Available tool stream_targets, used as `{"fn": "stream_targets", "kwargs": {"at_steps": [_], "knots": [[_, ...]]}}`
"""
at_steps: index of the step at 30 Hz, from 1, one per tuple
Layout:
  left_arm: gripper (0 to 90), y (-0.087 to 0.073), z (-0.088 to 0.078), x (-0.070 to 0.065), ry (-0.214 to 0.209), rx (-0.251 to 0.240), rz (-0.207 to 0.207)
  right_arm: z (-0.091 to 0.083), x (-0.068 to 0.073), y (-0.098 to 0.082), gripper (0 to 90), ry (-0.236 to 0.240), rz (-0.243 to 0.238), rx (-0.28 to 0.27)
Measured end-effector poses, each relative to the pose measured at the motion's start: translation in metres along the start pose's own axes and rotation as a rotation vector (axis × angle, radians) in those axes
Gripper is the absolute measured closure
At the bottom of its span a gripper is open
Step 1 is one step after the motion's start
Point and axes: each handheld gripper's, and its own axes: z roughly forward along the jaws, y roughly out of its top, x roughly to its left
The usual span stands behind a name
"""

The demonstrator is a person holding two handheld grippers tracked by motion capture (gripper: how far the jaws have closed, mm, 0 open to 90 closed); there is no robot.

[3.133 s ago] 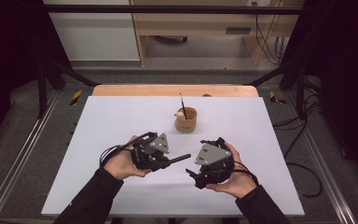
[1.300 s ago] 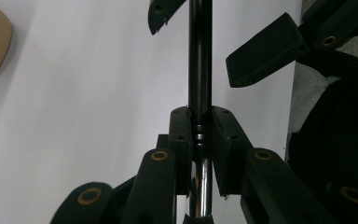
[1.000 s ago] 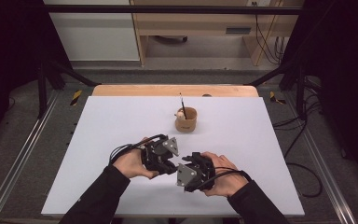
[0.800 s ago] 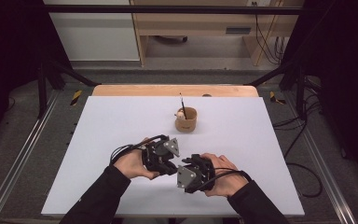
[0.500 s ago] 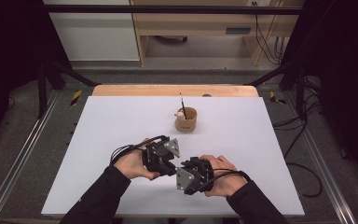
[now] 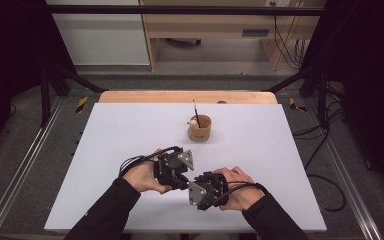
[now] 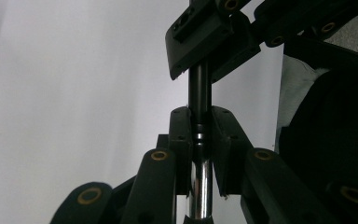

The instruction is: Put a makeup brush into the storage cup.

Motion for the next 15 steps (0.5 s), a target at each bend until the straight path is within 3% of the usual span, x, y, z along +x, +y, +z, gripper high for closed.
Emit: {"fn": "stream_targets", "kwargs": {"at_steps": [8, 11, 15], "knots": [[77.8, -0.0036, -0.0051, 0.001, -0.001, -0.034, 0.004, 0.0001, -0.0002, -0.0003, 79.4, 0.01, -0.006, -0.008], [77.2, -0.005, -0.0066, 0.0012, 0.009, -0.048, 0.0, 0.0001, -0.0008, -0.0007, 79.5, 0.015, 0.016, -0.015], [68.3, -0.0075, -0.0085, 0.0011, 0.03, -0.099, -0.004, 0.0012, -0.0024, -0.0032, 79.5, 0.017, 0.037, -0.014]]}}
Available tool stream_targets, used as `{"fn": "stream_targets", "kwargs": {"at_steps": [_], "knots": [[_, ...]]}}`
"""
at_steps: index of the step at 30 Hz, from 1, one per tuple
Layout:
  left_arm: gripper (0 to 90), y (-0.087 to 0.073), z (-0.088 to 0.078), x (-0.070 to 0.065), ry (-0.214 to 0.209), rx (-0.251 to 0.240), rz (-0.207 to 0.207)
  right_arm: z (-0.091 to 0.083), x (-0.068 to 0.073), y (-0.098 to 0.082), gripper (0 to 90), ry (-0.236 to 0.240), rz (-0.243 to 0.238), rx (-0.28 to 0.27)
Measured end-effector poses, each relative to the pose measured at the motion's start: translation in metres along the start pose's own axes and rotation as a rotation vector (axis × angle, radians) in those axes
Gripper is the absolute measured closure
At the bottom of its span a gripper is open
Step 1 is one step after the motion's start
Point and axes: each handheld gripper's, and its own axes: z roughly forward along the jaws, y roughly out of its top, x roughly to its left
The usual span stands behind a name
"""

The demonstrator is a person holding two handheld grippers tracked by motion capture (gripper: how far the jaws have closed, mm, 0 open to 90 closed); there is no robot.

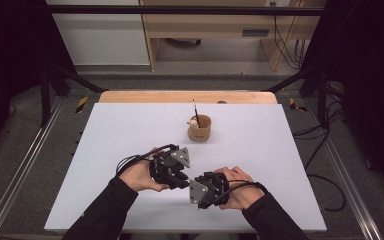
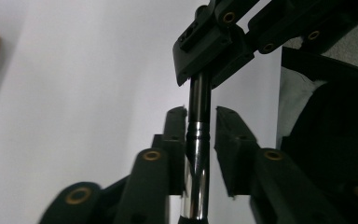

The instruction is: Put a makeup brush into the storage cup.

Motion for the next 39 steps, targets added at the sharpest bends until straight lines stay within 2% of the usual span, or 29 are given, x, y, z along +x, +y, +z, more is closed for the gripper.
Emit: {"fn": "stream_targets", "kwargs": {"at_steps": [2, 3, 5, 8, 9, 12, 13, 14, 21, 26, 27, 32, 37, 38, 39], "knots": [[60.5, -0.002, -0.004, 0.001, 0.026, -0.012, -0.002, 0.001, -0.002, -0.003, 79.5, 0.0, 0.004, -0.003], [58.1, -0.003, -0.006, 0.002, 0.031, -0.022, -0.006, 0.0, -0.002, -0.004, 79.5, 0.004, 0.036, -0.004], [51.9, -0.006, -0.009, 0.003, 0.057, -0.031, -0.007, 0.0, -0.004, -0.007, 79.5, 0.002, 0.048, -0.014], [44.0, -0.012, -0.016, 0.005, 0.09, -0.053, -0.012, -0.001, -0.006, -0.013, 79.4, 0.012, 0.094, -0.019], [41.8, -0.014, -0.017, 0.005, 0.098, -0.085, -0.032, -0.001, -0.007, -0.015, 79.4, 0.011, 0.101, -0.021], [33.9, -0.021, -0.024, 0.007, 0.136, -0.116, -0.045, -0.002, -0.009, -0.02, 79.5, 0.007, 0.127, -0.024], [30.9, -0.023, -0.027, 0.008, 0.156, -0.127, -0.057, -0.003, -0.008, -0.021, 79.5, 0.009, 0.15, -0.023], [28.4, -0.025, -0.029, 0.008, 0.165, -0.14, -0.067, -0.002, -0.01, -0.023, 79.4, 0.007, 0.142, -0.027], [22.1, -0.042, -0.04, 0.01, 0.219, -0.219, -0.121, -0.003, -0.011, -0.032, 79.4, -0.002, 0.209, -0.034], [18.1, -0.053, -0.044, 0.01, 0.253, -0.285, -0.182, -0.003, -0.013, -0.04, 79.5, -0.022, 0.265, -0.052], [18.0, -0.056, -0.043, 0.01, 0.257, -0.305, -0.201, -0.004, -0.012, -0.041, 79.4, -0.016, 0.279, -0.056], [18.0, -0.067, -0.04, 0.006, 0.284, -0.364, -0.248, -0.003, -0.012, -0.05, 79.4, -0.031, 0.34, -0.08], [17.6, -0.077, -0.036, 0.001, 0.294, -0.434, -0.292, -0.002, -0.009, -0.059, 79.4, -0.04, 0.42, -0.104], [17.6, -0.078, -0.035, 0.001, 0.297, -0.447, -0.299, -0.001, -0.008, -0.059, 79.4, -0.046, 0.453, -0.113], [17.6, -0.079, -0.034, 0.0, 0.3, -0.464, -0.309, -0.002, -0.008, -0.061, 79.4, -0.041, 0.461, -0.119]]}}
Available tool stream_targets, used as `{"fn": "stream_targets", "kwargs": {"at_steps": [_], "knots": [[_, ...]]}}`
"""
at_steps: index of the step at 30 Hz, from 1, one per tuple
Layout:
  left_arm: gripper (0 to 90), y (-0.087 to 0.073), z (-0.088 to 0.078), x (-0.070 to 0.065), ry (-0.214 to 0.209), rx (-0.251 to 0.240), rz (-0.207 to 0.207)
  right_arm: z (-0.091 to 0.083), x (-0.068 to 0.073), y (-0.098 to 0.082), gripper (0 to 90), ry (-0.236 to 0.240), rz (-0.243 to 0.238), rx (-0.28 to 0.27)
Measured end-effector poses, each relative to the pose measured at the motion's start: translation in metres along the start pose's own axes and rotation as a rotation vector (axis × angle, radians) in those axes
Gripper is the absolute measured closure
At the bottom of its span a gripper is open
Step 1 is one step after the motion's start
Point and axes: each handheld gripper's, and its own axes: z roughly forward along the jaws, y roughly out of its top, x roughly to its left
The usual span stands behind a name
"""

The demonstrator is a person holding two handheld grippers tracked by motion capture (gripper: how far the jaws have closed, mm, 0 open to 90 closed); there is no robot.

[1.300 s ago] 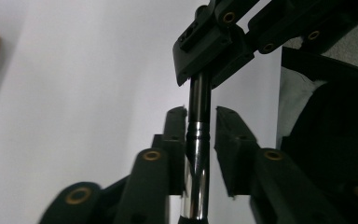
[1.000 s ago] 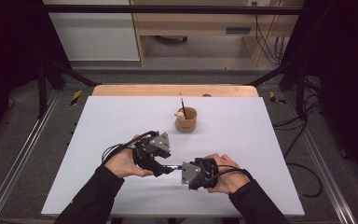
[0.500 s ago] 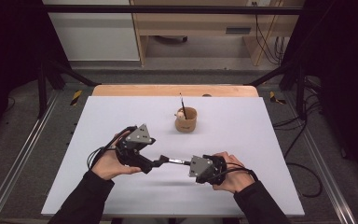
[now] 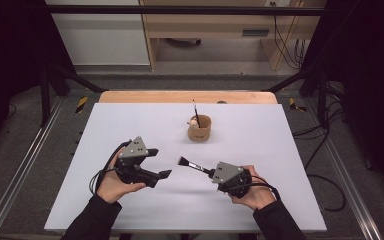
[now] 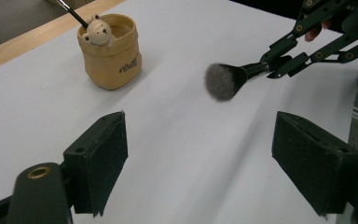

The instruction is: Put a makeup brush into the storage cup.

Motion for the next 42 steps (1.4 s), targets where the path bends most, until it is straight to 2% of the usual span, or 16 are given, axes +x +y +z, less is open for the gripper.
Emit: {"fn": "stream_targets", "kwargs": {"at_steps": [1, 6, 10, 15, 20, 27, 33, 35, 42], "knots": [[17.6, -0.001, 0.0, 0.0, 0.004, -0.011, -0.008, 0.0, 0.001, -0.001, 79.4, -0.002, 0.024, -0.009], [17.8, -0.008, 0.001, -0.003, 0.02, -0.077, -0.063, 0.002, 0.001, -0.007, 79.4, -0.001, 0.086, -0.048], [17.9, -0.011, 0.003, -0.004, 0.029, -0.105, -0.091, 0.002, 0.001, -0.009, 79.4, -0.005, 0.148, -0.079], [18.3, -0.016, 0.007, -0.007, 0.052, -0.146, -0.12, 0.002, 0.002, -0.01, 79.4, -0.012, 0.203, -0.112], [18.4, -0.021, 0.012, -0.008, 0.047, -0.184, -0.161, 0.005, 0.005, -0.012, 79.4, -0.014, 0.255, -0.131], [18.1, -0.025, 0.02, -0.013, 0.035, -0.223, -0.205, 0.01, 0.007, -0.012, 79.4, -0.031, 0.314, -0.16], [18.2, -0.025, 0.025, -0.017, 0.036, -0.257, -0.239, 0.012, 0.01, -0.014, 79.4, -0.021, 0.367, -0.201], [18.2, -0.025, 0.027, -0.018, 0.029, -0.263, -0.252, 0.012, 0.01, -0.013, 79.4, -0.024, 0.367, -0.217], [18.2, -0.024, 0.034, -0.024, 0.013, -0.285, -0.27, 0.013, 0.013, -0.012, 79.4, -0.022, 0.411, -0.258]]}}
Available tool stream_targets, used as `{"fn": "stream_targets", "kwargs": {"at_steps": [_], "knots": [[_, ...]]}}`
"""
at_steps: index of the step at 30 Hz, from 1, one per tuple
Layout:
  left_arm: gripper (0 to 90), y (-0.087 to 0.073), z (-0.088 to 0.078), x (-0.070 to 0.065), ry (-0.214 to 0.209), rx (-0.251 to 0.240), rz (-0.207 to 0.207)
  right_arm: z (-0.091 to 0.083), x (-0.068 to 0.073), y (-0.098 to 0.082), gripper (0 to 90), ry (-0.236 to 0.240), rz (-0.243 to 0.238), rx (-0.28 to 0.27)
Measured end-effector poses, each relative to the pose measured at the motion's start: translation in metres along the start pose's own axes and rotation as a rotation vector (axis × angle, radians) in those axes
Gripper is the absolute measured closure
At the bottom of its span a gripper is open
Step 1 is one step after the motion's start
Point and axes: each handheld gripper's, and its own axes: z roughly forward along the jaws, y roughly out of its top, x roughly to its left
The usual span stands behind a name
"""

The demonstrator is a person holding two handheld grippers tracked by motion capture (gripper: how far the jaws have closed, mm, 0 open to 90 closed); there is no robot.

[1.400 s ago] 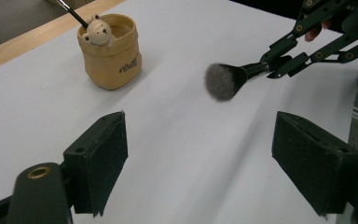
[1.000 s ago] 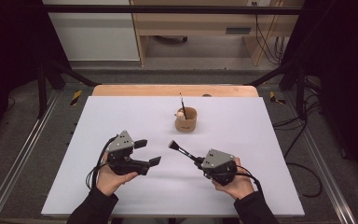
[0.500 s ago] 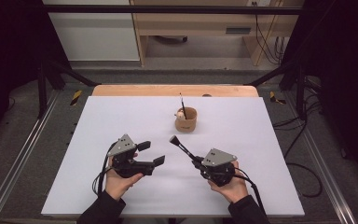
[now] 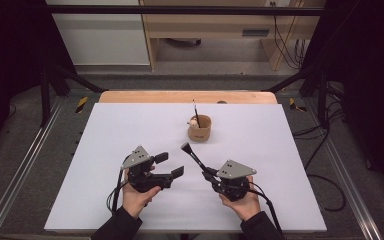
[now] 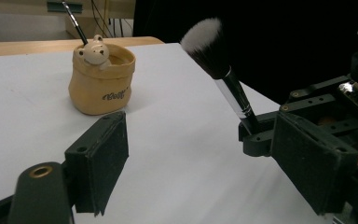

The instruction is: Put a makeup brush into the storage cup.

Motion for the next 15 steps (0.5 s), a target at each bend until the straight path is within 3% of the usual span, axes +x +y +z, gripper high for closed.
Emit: {"fn": "stream_targets", "kwargs": {"at_steps": [6, 15], "knots": [[18.3, 0.001, 0.005, -0.003, -0.019, -0.028, -0.036, -0.001, 0.0, -0.001, 79.4, -0.004, 0.03, -0.023], [20.7, 0.003, 0.012, -0.008, -0.036, -0.061, -0.071, 0.001, 0.003, 0.0, 79.4, -0.004, 0.039, -0.039]]}}
